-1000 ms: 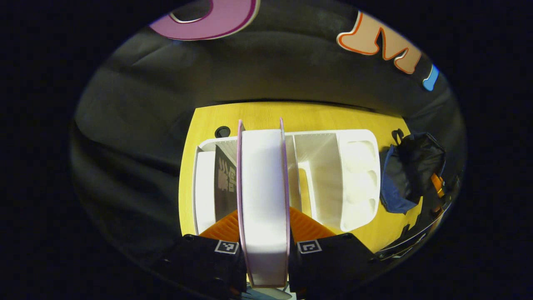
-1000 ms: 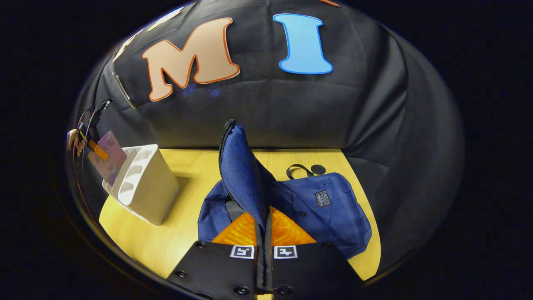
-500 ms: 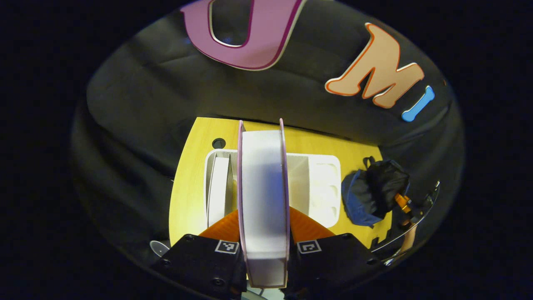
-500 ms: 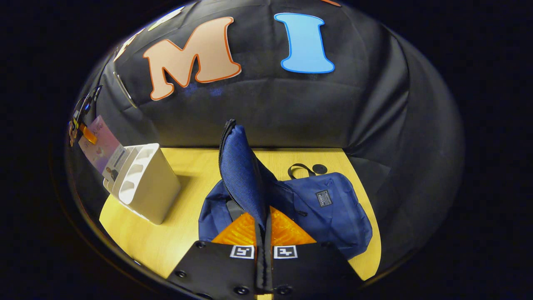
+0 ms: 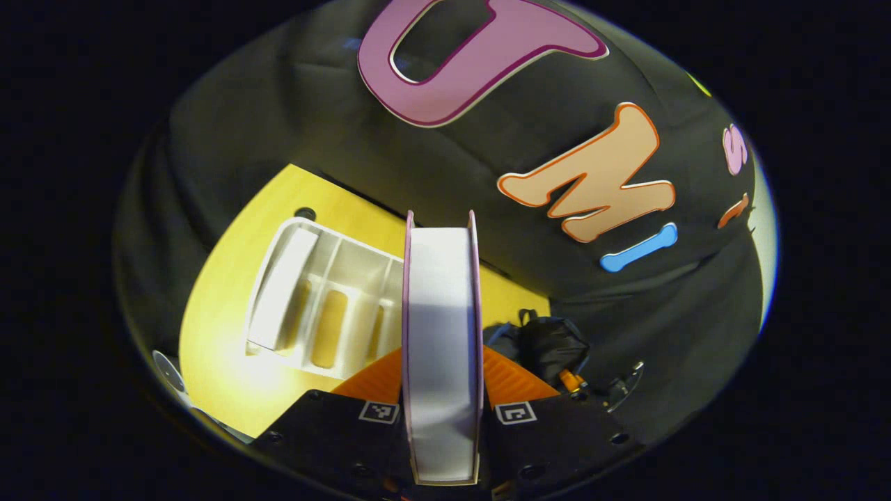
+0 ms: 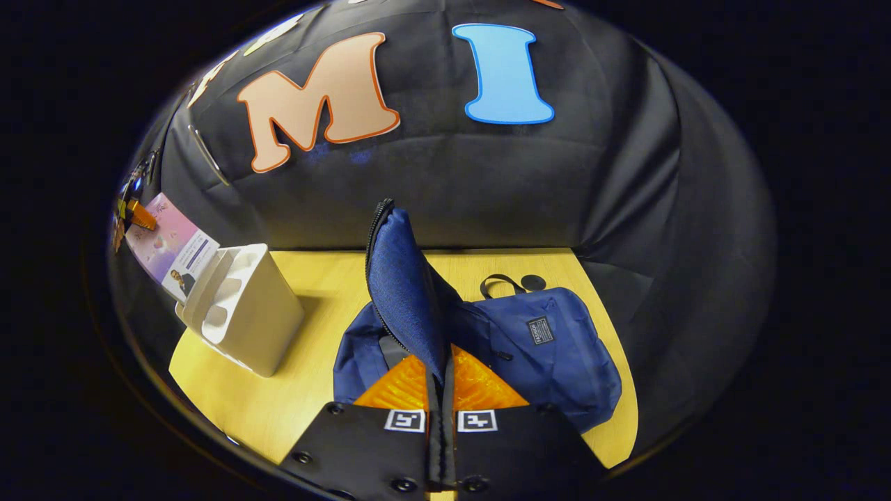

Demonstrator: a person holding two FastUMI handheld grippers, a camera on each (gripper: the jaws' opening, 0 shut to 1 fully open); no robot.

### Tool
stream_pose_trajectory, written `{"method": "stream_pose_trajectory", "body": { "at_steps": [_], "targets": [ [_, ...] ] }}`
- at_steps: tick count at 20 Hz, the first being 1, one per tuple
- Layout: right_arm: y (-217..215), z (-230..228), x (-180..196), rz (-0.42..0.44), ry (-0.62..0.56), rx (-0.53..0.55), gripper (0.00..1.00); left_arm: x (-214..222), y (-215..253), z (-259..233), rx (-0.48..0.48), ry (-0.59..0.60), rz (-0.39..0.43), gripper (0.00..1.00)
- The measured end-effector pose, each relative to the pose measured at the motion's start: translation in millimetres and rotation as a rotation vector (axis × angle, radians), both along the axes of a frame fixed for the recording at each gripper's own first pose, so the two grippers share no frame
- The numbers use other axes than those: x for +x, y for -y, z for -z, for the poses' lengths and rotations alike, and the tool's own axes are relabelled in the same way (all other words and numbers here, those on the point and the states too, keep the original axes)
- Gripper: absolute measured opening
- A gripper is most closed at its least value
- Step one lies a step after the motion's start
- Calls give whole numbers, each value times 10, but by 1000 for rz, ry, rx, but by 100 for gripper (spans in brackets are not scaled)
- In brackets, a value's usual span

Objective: Open the schoolbag, grab two books from the bookshelf and put them into the schoolbag.

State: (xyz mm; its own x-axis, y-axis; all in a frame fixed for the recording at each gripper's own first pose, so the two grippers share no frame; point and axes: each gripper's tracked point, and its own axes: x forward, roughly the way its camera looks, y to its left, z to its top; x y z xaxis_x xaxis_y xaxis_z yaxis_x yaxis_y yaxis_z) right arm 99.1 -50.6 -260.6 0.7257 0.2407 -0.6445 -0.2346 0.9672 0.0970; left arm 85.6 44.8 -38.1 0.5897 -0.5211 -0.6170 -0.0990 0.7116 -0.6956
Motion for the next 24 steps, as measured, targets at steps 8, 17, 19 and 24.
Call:
{"method": "stream_pose_trajectory", "body": {
  "at_steps": [8,17,19,24],
  "targets": [
    [18,-69,5,7,13,4,3,102,901,195,-197,3,-23,35],
    [9,-70,-12,-2,25,27,3,148,2415,725,-292,-79,88,35],
    [9,-88,-6,1,29,39,3,182,2718,880,-336,-110,90,35],
    [28,-189,-14,2,53,60,3,210,3288,1380,-351,-166,98,35]
  ]
}}
